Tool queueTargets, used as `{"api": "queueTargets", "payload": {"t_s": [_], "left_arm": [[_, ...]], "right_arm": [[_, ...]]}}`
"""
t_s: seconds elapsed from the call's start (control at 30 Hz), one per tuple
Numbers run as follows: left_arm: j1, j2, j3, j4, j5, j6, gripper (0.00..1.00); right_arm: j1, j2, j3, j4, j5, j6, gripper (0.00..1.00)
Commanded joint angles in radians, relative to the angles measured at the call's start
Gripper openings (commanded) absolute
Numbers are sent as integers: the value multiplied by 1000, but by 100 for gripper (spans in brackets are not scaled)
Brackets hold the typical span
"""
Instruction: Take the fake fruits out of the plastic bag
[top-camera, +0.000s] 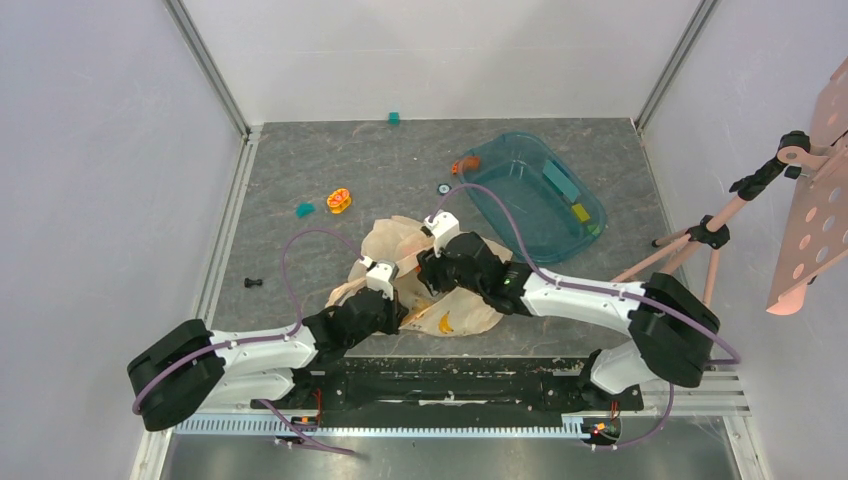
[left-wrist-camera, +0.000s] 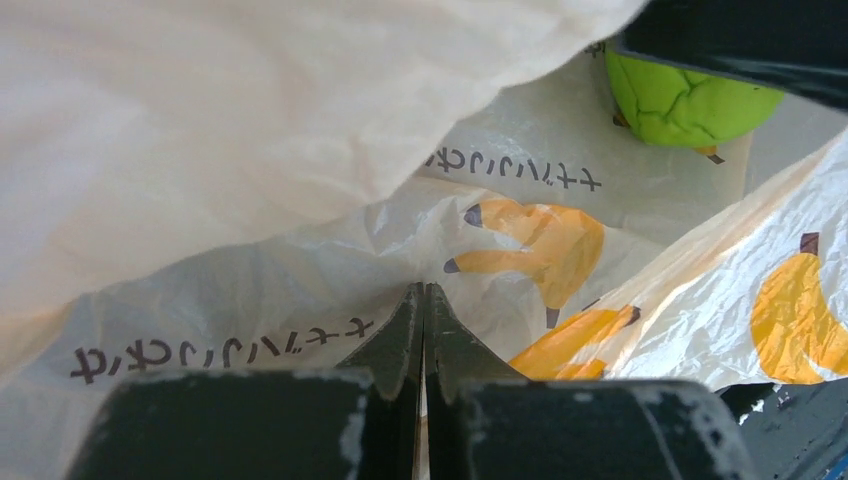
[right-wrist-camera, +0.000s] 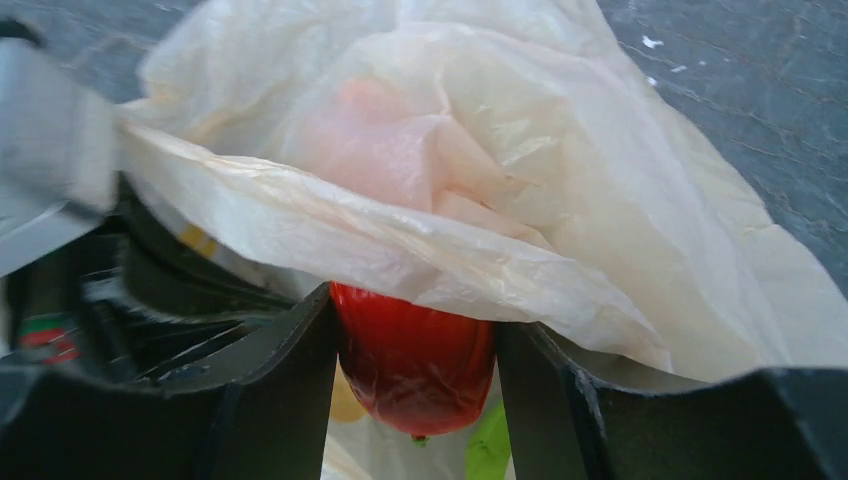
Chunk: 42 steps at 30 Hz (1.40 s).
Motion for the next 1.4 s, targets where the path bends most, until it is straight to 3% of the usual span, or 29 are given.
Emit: {"api": "queueTargets", "payload": {"t_s": [0.0,0.37,0.67,0.87,1.07,1.23,1.37], "left_arm": [[-3,-9,-2,18,-38,-54,2],[-2,-32,-1,5,-68,-75,3],[-2,-42,2,-13,-77,-71,6],[-3,-44,-1,-17,-79,-76,5],[-3,-42,7,-32,-75,-68,3],[-3,-64,0,-40,-63,-53,7],[-3,-94,-26,-21,-64,-48,9]], "right_arm": [[-2,-87,-35,38,-102,41,45],[-2,-286,-183,-10,-322,110,46],[-2,-413,-265,-79,-485,37,46],[-2,-497,-295,1,-601,38,47],[-1,-496,-246,123,-517,133,46],[-17,-471,-126,78,-383,130,45],[-82,-429,-37,17,-371,122,44]]}}
